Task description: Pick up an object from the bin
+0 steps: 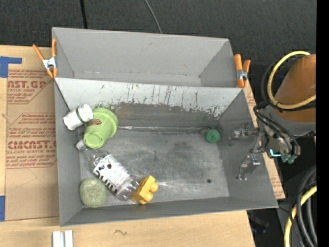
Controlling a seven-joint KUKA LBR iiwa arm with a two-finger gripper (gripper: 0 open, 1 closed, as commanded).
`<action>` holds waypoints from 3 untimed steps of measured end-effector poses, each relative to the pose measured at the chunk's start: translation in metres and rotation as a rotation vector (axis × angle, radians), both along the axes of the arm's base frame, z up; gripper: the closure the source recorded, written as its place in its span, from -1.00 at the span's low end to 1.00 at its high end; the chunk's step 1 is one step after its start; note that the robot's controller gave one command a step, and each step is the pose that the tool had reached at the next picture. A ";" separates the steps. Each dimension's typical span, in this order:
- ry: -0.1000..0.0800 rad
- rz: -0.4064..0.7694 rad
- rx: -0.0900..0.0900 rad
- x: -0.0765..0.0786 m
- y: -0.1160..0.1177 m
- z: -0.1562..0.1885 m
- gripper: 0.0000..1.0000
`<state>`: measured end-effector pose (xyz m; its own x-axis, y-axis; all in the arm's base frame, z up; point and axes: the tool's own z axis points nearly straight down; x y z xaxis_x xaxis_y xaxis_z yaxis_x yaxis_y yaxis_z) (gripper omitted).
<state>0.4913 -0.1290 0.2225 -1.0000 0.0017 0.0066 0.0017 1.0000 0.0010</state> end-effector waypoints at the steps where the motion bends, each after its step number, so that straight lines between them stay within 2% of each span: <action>1: -0.008 0.002 -0.001 0.002 0.001 0.004 1.00; 2: -0.008 0.002 -0.001 0.002 0.001 0.004 1.00; 3: -0.011 -0.028 -0.002 0.008 0.001 -0.035 1.00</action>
Offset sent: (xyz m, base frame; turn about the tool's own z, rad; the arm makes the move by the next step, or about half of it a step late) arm 0.0000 0.0000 0.0000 0.0000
